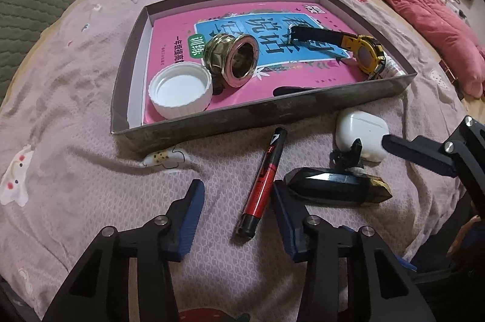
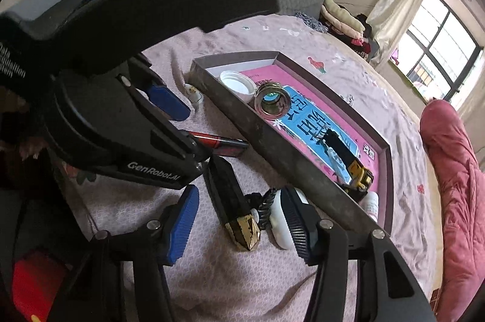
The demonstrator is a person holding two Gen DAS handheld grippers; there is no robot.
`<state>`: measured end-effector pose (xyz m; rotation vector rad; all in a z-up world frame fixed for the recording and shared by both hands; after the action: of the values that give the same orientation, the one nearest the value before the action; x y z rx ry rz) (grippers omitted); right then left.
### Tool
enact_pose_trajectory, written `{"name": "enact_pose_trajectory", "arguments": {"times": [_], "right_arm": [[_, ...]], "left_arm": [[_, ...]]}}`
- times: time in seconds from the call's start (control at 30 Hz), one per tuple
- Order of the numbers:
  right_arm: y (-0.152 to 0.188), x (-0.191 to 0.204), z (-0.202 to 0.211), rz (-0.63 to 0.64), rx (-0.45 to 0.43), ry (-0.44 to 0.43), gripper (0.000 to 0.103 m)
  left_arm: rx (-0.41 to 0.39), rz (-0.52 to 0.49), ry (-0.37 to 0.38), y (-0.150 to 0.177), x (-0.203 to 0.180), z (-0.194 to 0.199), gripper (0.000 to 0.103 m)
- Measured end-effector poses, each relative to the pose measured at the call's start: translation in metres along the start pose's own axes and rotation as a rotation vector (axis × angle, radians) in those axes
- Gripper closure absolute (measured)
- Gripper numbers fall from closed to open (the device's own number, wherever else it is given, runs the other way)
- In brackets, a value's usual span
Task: Organize rigid objects
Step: 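Close the left tool on the red lighter while the right tool closes on the black-and-gold item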
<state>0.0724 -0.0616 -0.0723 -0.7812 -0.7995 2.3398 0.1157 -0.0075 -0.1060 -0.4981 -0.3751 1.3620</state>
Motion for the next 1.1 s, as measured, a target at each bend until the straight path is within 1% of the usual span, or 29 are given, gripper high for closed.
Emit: {"name": "enact_pose_trajectory", "arguments": {"times": [0.1, 0.23, 0.43, 0.7, 0.83, 0.9, 1.03, 1.1], "right_arm": [[0.0, 0.002, -0.004, 0.018, 0.002, -0.007, 0.053], [0.001, 0.006, -0.011, 0.052, 0.014, -0.015, 0.062], [0.004, 0.012, -0.025, 0.094, 0.049, -0.024, 0.066], [0.004, 0.017, -0.035, 0.132, 0.031, -0.026, 0.071], [0.004, 0.016, -0.038, 0.129, 0.018, -0.016, 0.077], [0.003, 0.013, -0.038, 0.127, 0.008, 0.002, 0.078], [0.0, 0.007, -0.034, 0.101, 0.002, -0.01, 0.078], [-0.002, 0.003, -0.031, 0.083, -0.006, -0.015, 0.078]], "left_arm": [[0.002, 0.003, 0.006, -0.001, 0.001, -0.002, 0.056], [0.002, 0.007, 0.007, -0.002, 0.002, -0.004, 0.056], [0.003, 0.004, 0.009, -0.002, 0.002, -0.006, 0.056], [0.006, -0.001, 0.006, -0.002, 0.0, -0.009, 0.056], [0.009, 0.002, 0.008, -0.002, -0.001, -0.011, 0.056], [0.01, 0.001, 0.013, -0.003, 0.0, -0.011, 0.056], [0.014, 0.007, 0.028, -0.005, 0.0, -0.013, 0.057], [0.014, 0.004, 0.033, -0.006, -0.001, -0.014, 0.062]]}}
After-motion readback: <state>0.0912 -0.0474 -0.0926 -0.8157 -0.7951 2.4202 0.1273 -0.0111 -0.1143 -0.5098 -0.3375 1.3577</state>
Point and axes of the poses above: each gripper's, at about its wrist camera, not at the fingertips, and z roughly against the way its jaws point, x to its left, y to its underside, the point moved 6 cm from there along -z, roughly the way its jaws point, and after that the axes turned 7 degrees about -x, right-handed, at the moved point
